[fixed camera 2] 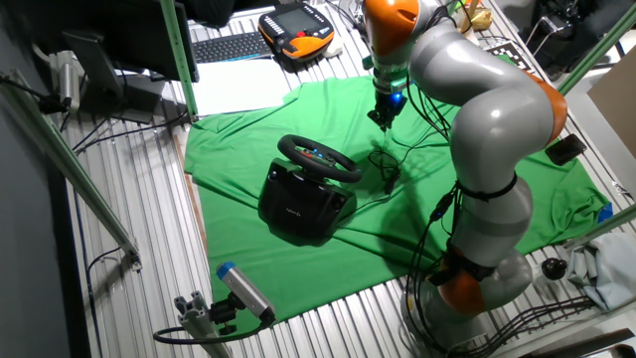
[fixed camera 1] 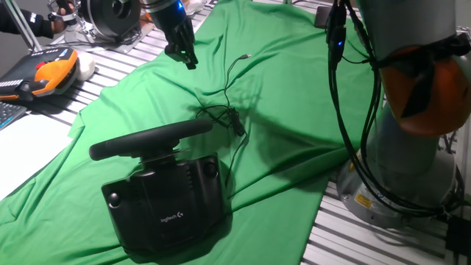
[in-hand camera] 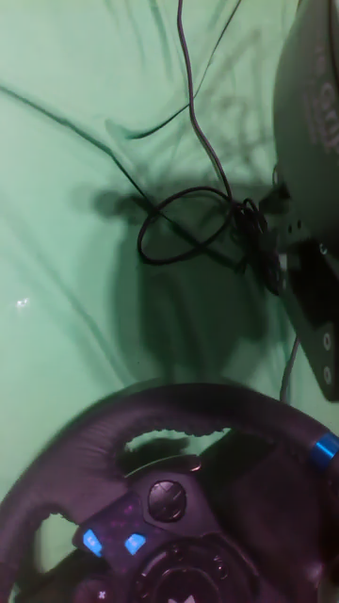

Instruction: Rotate the steering wheel 90 degrees counterclockwise

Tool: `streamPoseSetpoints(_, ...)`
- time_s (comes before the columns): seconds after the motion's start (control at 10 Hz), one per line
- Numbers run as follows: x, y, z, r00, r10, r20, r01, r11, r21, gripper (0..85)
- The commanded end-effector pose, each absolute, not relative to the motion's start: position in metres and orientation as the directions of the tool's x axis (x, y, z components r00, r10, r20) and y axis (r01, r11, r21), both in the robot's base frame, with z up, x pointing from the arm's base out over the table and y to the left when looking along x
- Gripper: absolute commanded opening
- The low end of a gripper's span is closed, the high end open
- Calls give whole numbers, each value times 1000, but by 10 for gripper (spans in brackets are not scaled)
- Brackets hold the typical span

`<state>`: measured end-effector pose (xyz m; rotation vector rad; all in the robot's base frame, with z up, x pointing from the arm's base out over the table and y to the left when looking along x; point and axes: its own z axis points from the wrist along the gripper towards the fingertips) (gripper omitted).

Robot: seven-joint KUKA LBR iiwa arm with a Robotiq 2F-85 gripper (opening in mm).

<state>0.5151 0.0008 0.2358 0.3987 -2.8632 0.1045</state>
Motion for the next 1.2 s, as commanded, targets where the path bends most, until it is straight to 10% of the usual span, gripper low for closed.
streamPoseSetpoints(0.0, 515, 1, 236, -929, -269, 253, -287, 957, -34, 0)
streamPoseSetpoints(1.1, 515, 1, 236, -934, -260, 245, -271, 962, -11, 0)
